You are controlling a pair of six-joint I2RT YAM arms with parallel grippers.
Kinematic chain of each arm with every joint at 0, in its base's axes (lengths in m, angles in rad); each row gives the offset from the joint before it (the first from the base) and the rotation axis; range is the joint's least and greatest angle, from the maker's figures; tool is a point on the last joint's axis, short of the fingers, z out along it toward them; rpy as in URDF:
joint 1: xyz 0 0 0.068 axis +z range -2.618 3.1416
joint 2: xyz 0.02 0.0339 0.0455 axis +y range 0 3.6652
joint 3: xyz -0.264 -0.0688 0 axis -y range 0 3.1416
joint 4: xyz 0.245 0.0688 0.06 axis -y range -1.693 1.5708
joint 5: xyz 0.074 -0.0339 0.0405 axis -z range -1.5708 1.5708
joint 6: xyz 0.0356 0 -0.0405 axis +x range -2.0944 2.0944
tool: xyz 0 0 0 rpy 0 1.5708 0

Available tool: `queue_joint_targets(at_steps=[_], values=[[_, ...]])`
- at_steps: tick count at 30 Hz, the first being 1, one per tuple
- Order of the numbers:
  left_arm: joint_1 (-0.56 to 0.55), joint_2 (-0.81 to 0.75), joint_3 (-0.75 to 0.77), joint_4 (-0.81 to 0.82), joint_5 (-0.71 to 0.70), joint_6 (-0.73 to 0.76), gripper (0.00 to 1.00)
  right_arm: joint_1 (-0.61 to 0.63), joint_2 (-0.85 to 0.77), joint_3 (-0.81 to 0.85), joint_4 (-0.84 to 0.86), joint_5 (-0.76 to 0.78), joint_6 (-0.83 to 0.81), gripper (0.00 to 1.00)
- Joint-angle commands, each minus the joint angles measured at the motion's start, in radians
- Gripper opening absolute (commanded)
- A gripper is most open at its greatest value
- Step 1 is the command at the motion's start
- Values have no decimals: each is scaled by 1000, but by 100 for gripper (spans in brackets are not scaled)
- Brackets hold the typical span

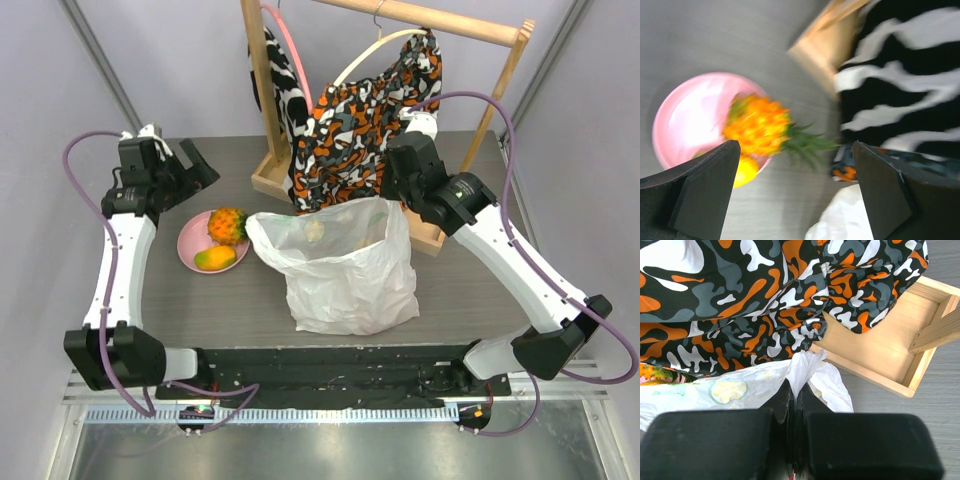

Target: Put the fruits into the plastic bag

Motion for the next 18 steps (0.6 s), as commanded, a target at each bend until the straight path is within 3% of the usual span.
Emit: queue_joint_targets(at_steps=[1, 18], values=[[36, 16, -61, -72, -80, 59, 100, -2, -5, 27, 53, 26, -17, 1], [52, -11, -352, -78, -94, 176, 100, -2, 42, 43, 68, -22, -29, 1]])
